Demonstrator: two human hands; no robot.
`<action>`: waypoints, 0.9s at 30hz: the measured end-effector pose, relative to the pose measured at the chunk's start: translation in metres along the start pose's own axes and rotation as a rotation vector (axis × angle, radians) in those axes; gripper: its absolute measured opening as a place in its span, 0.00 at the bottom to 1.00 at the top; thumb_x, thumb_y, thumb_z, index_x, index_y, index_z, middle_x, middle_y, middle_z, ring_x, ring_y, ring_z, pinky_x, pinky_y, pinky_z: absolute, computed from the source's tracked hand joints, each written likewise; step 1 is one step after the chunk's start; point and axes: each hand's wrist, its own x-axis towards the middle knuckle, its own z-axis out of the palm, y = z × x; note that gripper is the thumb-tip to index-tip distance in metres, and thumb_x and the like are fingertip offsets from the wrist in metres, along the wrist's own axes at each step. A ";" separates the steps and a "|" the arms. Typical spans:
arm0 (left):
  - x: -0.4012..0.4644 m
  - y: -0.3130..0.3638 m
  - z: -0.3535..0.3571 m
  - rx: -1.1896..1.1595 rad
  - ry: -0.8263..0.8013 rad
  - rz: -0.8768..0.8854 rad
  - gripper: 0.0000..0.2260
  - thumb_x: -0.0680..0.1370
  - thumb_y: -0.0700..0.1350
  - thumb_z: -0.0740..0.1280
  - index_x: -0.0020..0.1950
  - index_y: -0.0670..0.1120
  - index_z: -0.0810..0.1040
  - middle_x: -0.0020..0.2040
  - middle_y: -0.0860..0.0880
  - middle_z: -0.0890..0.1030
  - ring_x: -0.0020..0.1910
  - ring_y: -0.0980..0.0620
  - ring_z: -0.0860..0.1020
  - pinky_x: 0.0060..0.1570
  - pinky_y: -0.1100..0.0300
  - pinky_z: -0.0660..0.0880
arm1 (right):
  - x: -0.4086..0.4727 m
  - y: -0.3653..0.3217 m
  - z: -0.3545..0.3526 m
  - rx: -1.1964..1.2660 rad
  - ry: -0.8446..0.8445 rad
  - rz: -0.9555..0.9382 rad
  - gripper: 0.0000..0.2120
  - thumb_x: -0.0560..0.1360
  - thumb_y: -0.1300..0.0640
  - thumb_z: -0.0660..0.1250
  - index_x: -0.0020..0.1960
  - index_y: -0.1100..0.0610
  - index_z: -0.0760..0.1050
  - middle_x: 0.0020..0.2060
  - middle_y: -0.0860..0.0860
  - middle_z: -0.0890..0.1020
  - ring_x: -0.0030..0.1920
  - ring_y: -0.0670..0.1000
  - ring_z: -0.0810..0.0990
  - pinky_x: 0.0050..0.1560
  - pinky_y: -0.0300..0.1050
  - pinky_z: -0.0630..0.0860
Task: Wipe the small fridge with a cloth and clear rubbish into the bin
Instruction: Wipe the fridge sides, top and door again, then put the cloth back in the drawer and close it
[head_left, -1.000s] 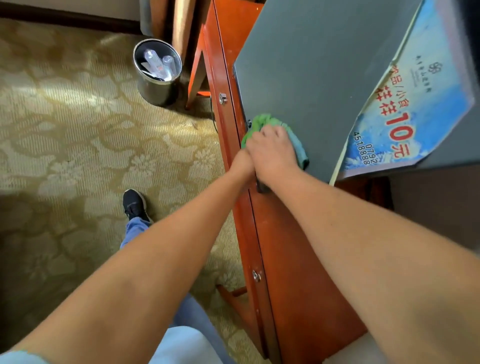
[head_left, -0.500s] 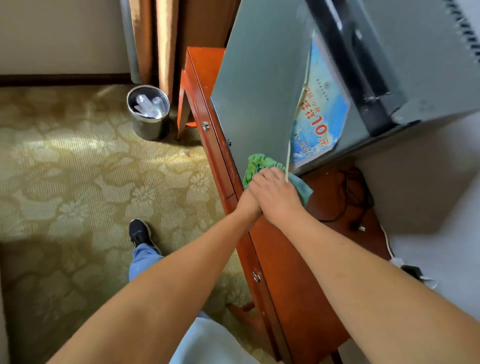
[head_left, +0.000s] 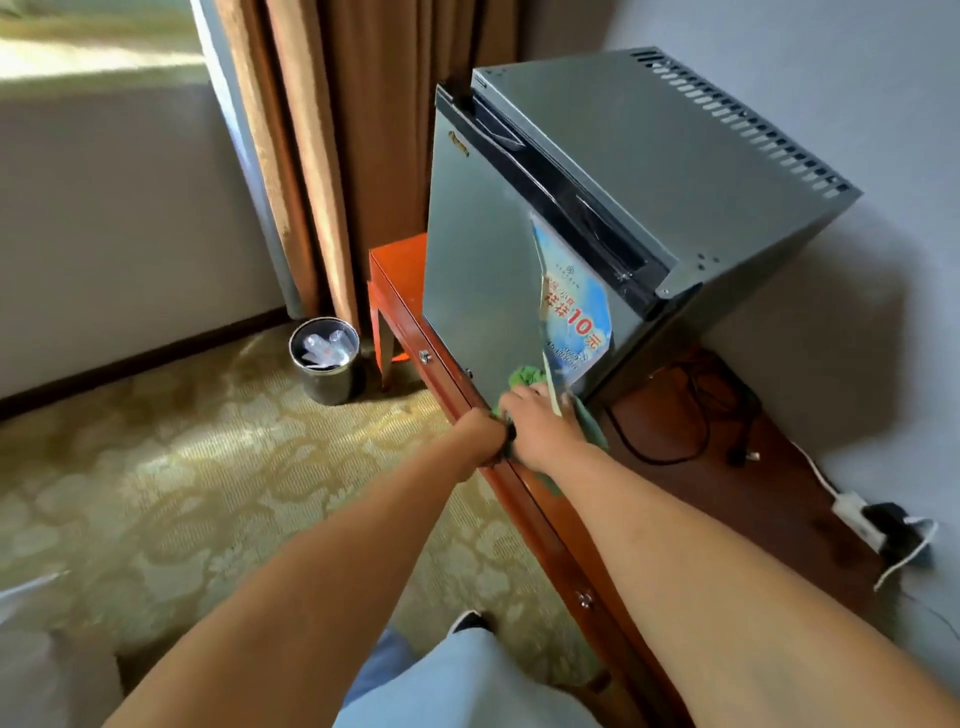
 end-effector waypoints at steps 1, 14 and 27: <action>-0.008 -0.007 -0.003 0.041 -0.050 -0.010 0.12 0.78 0.38 0.61 0.58 0.38 0.80 0.48 0.39 0.84 0.42 0.43 0.83 0.48 0.47 0.84 | -0.003 0.002 0.011 0.026 -0.042 0.026 0.16 0.71 0.64 0.67 0.51 0.45 0.72 0.57 0.47 0.74 0.63 0.55 0.68 0.62 0.53 0.65; -0.047 -0.017 -0.040 0.222 -0.331 0.037 0.08 0.80 0.39 0.63 0.54 0.40 0.81 0.42 0.46 0.82 0.35 0.52 0.75 0.33 0.62 0.71 | -0.085 -0.033 0.031 0.615 -0.075 0.587 0.13 0.74 0.64 0.63 0.54 0.49 0.75 0.57 0.52 0.76 0.55 0.54 0.75 0.48 0.43 0.70; -0.079 -0.055 0.034 0.563 -0.637 0.056 0.04 0.82 0.40 0.61 0.52 0.45 0.75 0.47 0.44 0.76 0.38 0.51 0.72 0.35 0.61 0.66 | -0.200 -0.026 0.107 1.081 0.146 1.141 0.11 0.72 0.62 0.69 0.53 0.50 0.76 0.47 0.50 0.75 0.43 0.50 0.75 0.51 0.53 0.79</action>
